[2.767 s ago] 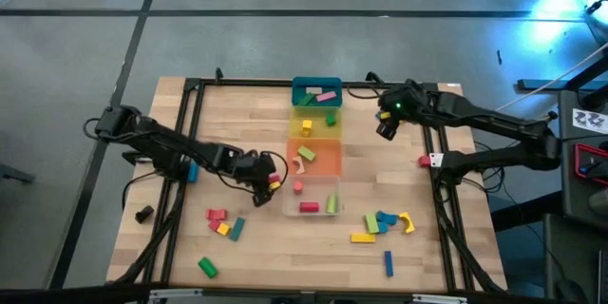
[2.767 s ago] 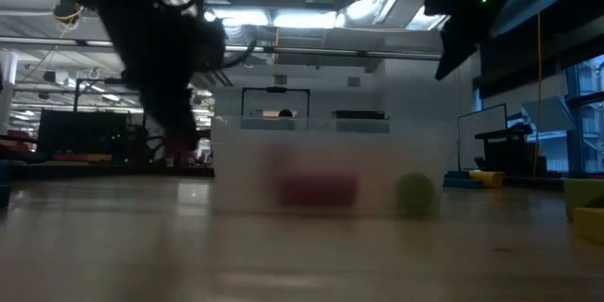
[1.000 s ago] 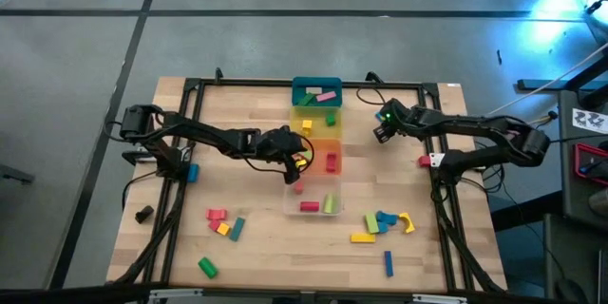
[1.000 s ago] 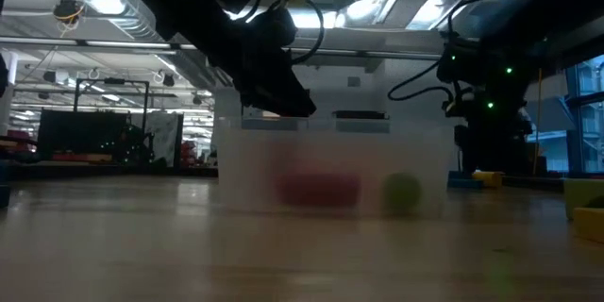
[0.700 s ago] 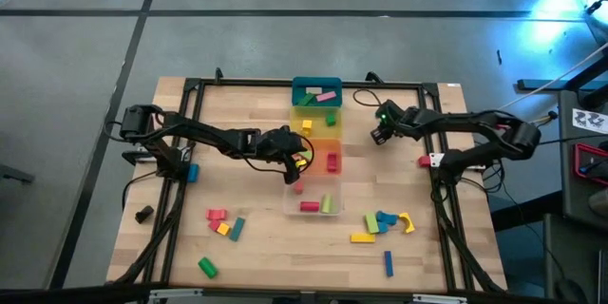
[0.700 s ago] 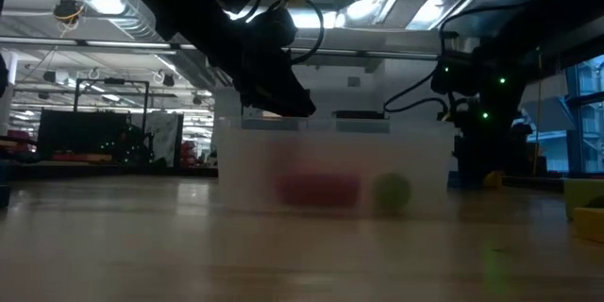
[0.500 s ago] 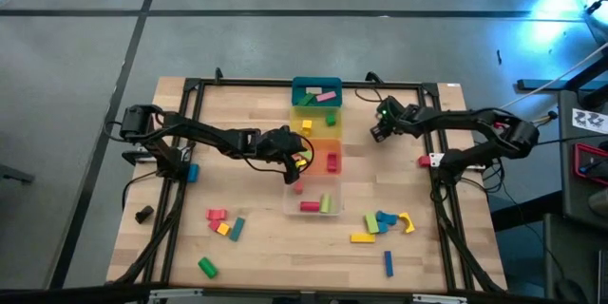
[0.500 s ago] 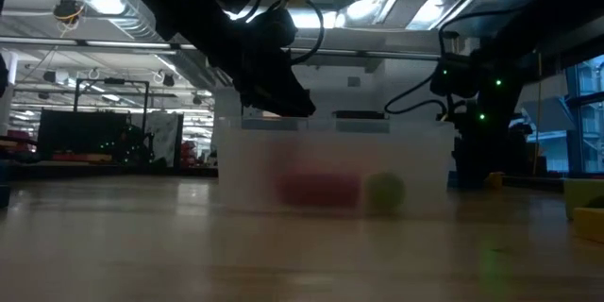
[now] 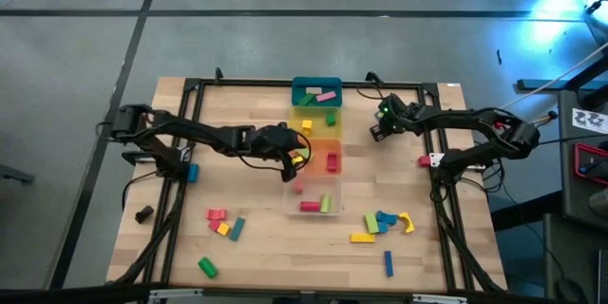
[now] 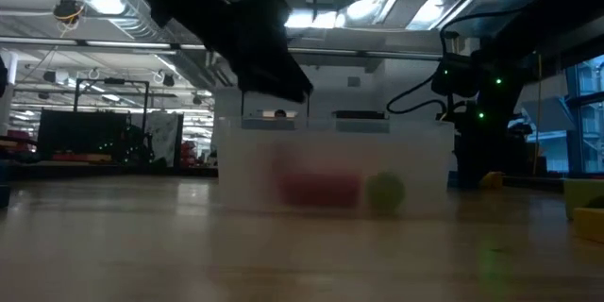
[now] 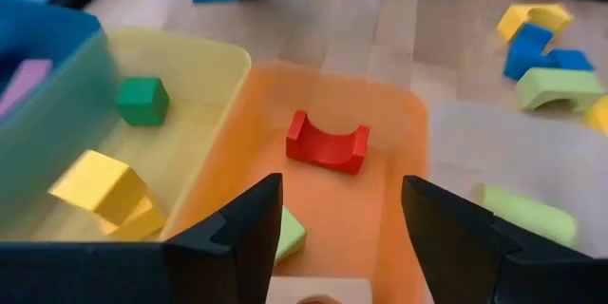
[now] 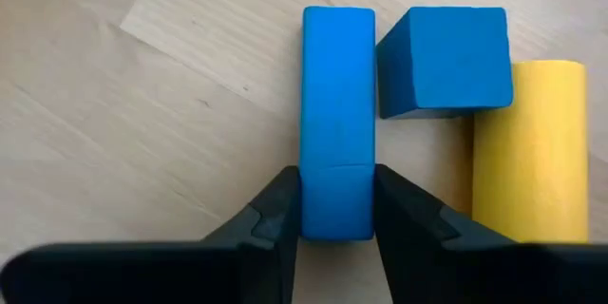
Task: Sort blocks by size
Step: Put the blue rectangular block into the blue bin, then put the blue cylindrical block into the transparent bin
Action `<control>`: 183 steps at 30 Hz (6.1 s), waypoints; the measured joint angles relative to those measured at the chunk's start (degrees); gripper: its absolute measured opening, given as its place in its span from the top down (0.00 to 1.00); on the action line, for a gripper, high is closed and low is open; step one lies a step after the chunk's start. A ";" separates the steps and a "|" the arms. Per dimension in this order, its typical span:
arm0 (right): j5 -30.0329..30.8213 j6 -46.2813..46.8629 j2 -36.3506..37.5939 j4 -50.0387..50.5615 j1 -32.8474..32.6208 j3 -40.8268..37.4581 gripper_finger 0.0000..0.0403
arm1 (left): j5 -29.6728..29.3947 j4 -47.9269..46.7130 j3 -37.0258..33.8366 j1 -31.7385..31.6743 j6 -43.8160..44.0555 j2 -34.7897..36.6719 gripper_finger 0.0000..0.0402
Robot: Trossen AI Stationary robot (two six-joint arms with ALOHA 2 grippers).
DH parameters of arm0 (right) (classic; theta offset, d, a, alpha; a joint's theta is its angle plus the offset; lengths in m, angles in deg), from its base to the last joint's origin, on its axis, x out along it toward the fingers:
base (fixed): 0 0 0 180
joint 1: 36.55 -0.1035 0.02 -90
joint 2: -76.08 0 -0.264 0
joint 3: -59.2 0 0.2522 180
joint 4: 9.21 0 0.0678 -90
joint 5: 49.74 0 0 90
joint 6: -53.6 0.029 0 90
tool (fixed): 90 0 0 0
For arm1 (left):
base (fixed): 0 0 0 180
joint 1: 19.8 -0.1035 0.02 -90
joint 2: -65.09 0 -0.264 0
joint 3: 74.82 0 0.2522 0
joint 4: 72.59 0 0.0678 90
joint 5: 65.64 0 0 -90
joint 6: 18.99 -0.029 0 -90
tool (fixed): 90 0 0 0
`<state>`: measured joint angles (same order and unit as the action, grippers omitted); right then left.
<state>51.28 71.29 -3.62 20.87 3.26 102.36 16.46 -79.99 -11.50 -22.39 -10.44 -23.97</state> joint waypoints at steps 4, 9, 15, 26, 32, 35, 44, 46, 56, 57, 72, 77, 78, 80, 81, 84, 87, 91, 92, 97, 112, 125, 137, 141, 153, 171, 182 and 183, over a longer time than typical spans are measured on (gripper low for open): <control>-2.81 -0.04 1.87 1.67 0.02 1.52 0.74 | 0.00 -4.83 0.00 0.00 -0.01 4.95 0.50; -9.32 -0.07 4.52 -0.54 -0.09 6.64 0.73 | 0.00 -12.10 0.00 0.00 0.01 10.65 0.50; -14.28 0.03 4.38 -12.89 -1.09 9.33 0.72 | 0.00 -22.13 -0.02 0.23 0.36 15.42 0.50; -14.77 0.07 -5.66 -39.23 -4.68 9.30 0.72 | 0.24 -38.93 -0.02 1.77 3.05 23.30 0.50; -14.72 0.07 -13.82 -53.28 -4.55 9.30 0.72 | 5.67 -50.80 -0.02 4.11 13.08 27.15 0.50; -14.72 0.05 -16.37 -54.51 -4.55 9.83 0.72 | 10.15 -58.25 -0.02 6.40 21.48 28.41 0.50; -14.74 0.04 -21.99 -53.33 -4.55 16.70 0.71 | 12.44 -77.15 -0.02 12.21 55.10 28.74 0.50; -14.74 0.06 -22.65 -51.75 -4.55 18.26 0.71 | 12.46 -78.32 -0.02 12.99 59.94 28.74 0.50; -15.07 0.06 -23.54 -47.36 -4.55 20.38 0.59 | 12.48 -78.63 -2.58 17.29 81.12 28.72 0.50; -15.07 0.05 -23.54 -47.32 -4.55 20.38 0.58 | 12.74 -78.78 -3.39 17.89 82.97 28.72 0.50; -15.02 0.04 -23.54 -47.34 -4.55 20.38 0.54 | 14.49 -77.29 -8.90 21.40 105.16 24.01 0.50; -15.07 0.04 -23.54 -47.39 -4.55 20.38 0.54 | 17.08 -79.03 -8.90 21.51 108.09 19.21 0.50; -15.07 0.04 -23.54 -47.40 -4.55 20.38 0.54 | 17.12 -79.92 -8.90 21.50 109.34 18.28 0.50; -15.07 0.02 -23.54 -47.38 -4.55 20.38 0.54 | 16.92 -81.45 -8.90 21.49 111.64 16.63 0.50; -15.07 0.02 -23.54 -47.40 -4.55 20.38 0.54 | 16.23 -82.01 -8.90 21.49 112.84 15.91 0.50; -15.07 -0.12 -23.54 -47.39 -4.55 20.38 0.54 | 11.92 -82.54 -8.90 21.49 116.49 13.73 0.50; -15.09 -0.16 -23.54 -47.38 -4.55 20.38 0.54 | 9.45 -82.22 -8.90 21.44 119.21 11.50 0.50; -15.09 -0.17 -23.54 -47.42 -4.55 20.38 0.54 | 9.14 -81.77 -8.90 21.47 120.65 7.92 0.50; -15.09 -0.17 -23.54 -47.42 -4.55 20.38 0.54 | 9.04 -81.63 -8.90 21.46 120.66 7.03 0.50; -15.11 -0.20 -23.54 -47.47 -4.55 20.38 0.54 | 7.68 -81.73 -8.90 21.46 122.16 2.54 0.50; -15.12 -3.13 -23.51 -47.49 -4.55 20.38 0.54 | 3.72 -79.20 -8.86 21.35 125.01 -6.93 0.50; -15.16 -3.11 -23.51 -47.47 -4.55 20.38 0.54 | 3.43 -74.86 -8.55 21.35 124.35 -10.60 0.50; -15.16 -3.19 -23.47 -47.54 -4.55 20.38 0.54 | 1.97 -73.95 -8.63 21.35 123.45 -10.62 0.66; -15.16 -3.26 -23.45 -47.66 -4.55 20.38 0.54 | 1.65 -74.06 -8.14 21.37 123.20 -10.62 0.72; -15.16 -7.60 -19.94 -47.32 -4.55 20.36 0.54 | -13.76 -70.54 0.26 21.38 115.80 -0.91 0.72; -12.60 -18.70 4.01 -12.93 -4.55 20.36 0.54 | -22.92 -25.16 4.55 21.31 47.08 6.53 0.71; 7.06 -20.92 9.71 6.73 -3.37 20.38 0.54 | -17.20 -20.27 4.52 21.29 31.31 -0.97 0.70; 6.87 -20.31 9.63 9.03 -2.92 20.38 0.54 | -17.18 -20.27 4.52 21.29 31.29 -1.30 0.70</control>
<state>58.15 50.98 6.01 29.90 0.34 122.74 -0.72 -100.26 -6.98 -1.10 20.85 -25.26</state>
